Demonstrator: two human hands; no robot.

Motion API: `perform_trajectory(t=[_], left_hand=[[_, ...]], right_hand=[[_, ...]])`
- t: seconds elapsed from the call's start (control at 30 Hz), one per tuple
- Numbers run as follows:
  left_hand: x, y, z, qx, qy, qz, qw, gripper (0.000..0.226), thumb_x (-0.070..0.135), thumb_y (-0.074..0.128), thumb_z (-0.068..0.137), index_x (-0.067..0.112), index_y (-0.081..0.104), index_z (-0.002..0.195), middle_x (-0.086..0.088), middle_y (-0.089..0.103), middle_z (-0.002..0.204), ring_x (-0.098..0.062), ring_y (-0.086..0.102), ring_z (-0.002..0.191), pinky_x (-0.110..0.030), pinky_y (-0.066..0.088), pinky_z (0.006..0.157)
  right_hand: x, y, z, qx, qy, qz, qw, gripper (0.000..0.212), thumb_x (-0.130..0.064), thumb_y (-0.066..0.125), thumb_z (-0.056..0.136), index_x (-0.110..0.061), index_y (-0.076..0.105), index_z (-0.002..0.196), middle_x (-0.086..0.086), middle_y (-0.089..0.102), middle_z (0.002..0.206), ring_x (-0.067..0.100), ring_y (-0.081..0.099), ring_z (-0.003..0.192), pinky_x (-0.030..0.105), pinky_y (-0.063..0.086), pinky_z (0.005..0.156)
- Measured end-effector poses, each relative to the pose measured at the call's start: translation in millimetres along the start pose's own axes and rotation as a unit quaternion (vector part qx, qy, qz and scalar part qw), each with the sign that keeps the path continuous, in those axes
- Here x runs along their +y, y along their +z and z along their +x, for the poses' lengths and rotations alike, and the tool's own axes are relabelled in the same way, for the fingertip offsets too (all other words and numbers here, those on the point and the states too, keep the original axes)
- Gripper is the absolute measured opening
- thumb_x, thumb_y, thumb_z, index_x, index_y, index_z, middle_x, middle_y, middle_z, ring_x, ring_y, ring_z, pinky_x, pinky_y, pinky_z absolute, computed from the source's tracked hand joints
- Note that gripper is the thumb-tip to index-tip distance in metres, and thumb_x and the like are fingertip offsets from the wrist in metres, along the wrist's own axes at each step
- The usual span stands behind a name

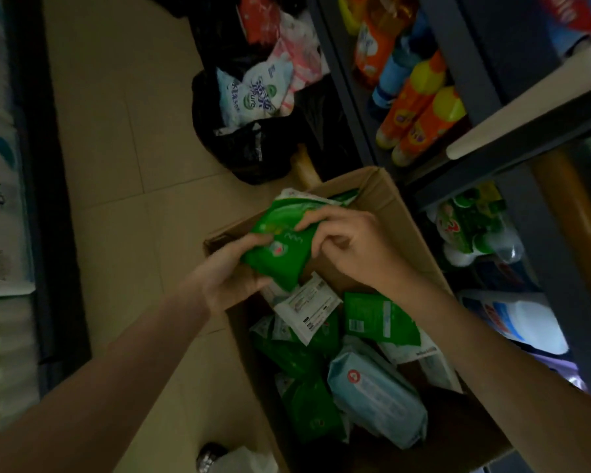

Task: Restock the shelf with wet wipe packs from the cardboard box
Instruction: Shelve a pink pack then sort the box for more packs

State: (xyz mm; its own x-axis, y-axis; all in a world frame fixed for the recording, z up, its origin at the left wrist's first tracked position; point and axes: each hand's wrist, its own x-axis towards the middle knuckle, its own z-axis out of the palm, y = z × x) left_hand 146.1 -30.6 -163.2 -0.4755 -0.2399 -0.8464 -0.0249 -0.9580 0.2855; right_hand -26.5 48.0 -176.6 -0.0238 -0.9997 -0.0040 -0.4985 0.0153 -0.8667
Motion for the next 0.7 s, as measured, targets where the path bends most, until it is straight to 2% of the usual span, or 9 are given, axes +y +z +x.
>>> perform_trajectory(t=[0.07, 0.13, 0.2, 0.23, 0.3, 0.37, 0.47, 0.57, 0.7], left_hand=[[3, -10, -3, 0.022, 0.001, 0.090, 0.996, 0.025, 0.007, 0.052, 0.088, 0.015, 0.059, 0.110, -0.007, 0.071, 0.100, -0.017, 0.069, 0.086, -0.026, 0.059, 0.067], [6, -19, -8, 0.031, 0.004, 0.138, 0.990, 0.029, 0.002, 0.053, 0.086, 0.015, 0.057, 0.112, -0.007, 0.067, 0.108, -0.018, 0.065, 0.093, -0.027, 0.058, 0.069], [10, -25, -14, 0.035, 0.013, 0.138, 0.990, 0.036, 0.002, 0.053, 0.086, 0.013, 0.054, 0.120, -0.008, 0.065, 0.115, -0.018, 0.063, 0.096, -0.026, 0.058, 0.069], [11, -28, -15, 0.038, 0.021, 0.133, 0.990, 0.040, 0.003, 0.054, 0.086, 0.012, 0.052, 0.124, -0.009, 0.064, 0.118, -0.018, 0.063, 0.098, -0.026, 0.058, 0.070], [11, -31, -16, 0.034, 0.033, 0.123, 0.991, 0.047, 0.003, 0.055, 0.084, 0.014, 0.049, 0.129, -0.010, 0.062, 0.123, -0.020, 0.063, 0.102, -0.026, 0.059, 0.071], [9, -32, -16, 0.038, 0.044, 0.123, 0.991, 0.050, 0.004, 0.057, 0.083, 0.016, 0.049, 0.131, -0.010, 0.060, 0.127, -0.022, 0.061, 0.107, -0.027, 0.059, 0.071], [9, -36, -18, 0.050, 0.054, 0.138, 0.988, 0.046, 0.005, 0.058, 0.084, 0.015, 0.051, 0.128, -0.008, 0.062, 0.124, -0.022, 0.062, 0.106, -0.027, 0.058, 0.073], [18, -46, -27, 0.103, 0.086, 0.160, 0.978, 0.048, 0.006, 0.060, 0.084, 0.015, 0.047, 0.129, -0.008, 0.062, 0.118, -0.019, 0.062, 0.096, -0.027, 0.055, 0.078], [28, -63, -50, 0.211, 0.129, 0.199, 0.948, 0.056, 0.002, 0.062, 0.083, 0.018, 0.040, 0.132, -0.004, 0.060, 0.103, -0.014, 0.058, 0.079, -0.022, 0.051, 0.066]], right_hand=[[12, 0, 6, 0.037, 0.088, 0.084, 0.992, 0.034, 0.006, 0.050, 0.083, -0.020, 0.062, 0.064, -0.009, 0.064, 0.095, 0.006, 0.065, 0.076, 0.030, 0.054, 0.067], [39, 6, 19, 0.076, 0.164, -0.010, 0.983, 0.028, 0.006, 0.048, 0.085, -0.015, 0.066, 0.088, 0.003, 0.062, 0.106, 0.018, 0.064, 0.091, 0.037, 0.052, 0.080], [63, 15, 30, -0.001, 0.216, -0.158, 0.963, 0.042, 0.006, 0.047, 0.087, -0.005, 0.051, 0.127, 0.012, 0.046, 0.136, 0.028, 0.048, 0.123, 0.034, 0.037, 0.103], [75, 23, 34, -0.053, 0.218, -0.193, 0.955, 0.051, 0.004, 0.048, 0.088, -0.005, 0.039, 0.137, 0.013, 0.037, 0.144, 0.030, 0.041, 0.129, 0.035, 0.033, 0.106], [89, 39, 40, -0.126, 0.206, -0.266, 0.933, 0.060, -0.005, 0.052, 0.089, -0.008, 0.027, 0.143, 0.014, 0.030, 0.147, 0.035, 0.046, 0.122, 0.040, 0.040, 0.099], [93, 52, 42, -0.173, 0.206, -0.398, 0.877, 0.062, -0.015, 0.059, 0.087, -0.014, 0.029, 0.142, 0.013, 0.033, 0.142, 0.036, 0.055, 0.109, 0.040, 0.048, 0.086], [88, 60, 38, -0.184, 0.194, -0.487, 0.831, 0.031, -0.012, 0.050, 0.093, -0.012, 0.052, 0.124, 0.010, 0.045, 0.129, 0.031, 0.059, 0.106, 0.036, 0.047, 0.082], [79, 52, 31, -0.161, 0.219, -0.415, 0.869, 0.024, -0.015, 0.053, 0.091, -0.008, 0.061, 0.113, 0.010, 0.054, 0.123, 0.031, 0.058, 0.106, 0.036, 0.047, 0.083], [31, 11, 31, -0.080, 0.285, -0.111, 0.949, 0.032, -0.019, 0.068, 0.083, 0.001, 0.063, 0.108, 0.007, 0.063, 0.105, 0.022, 0.059, 0.100, 0.022, 0.047, 0.072]])
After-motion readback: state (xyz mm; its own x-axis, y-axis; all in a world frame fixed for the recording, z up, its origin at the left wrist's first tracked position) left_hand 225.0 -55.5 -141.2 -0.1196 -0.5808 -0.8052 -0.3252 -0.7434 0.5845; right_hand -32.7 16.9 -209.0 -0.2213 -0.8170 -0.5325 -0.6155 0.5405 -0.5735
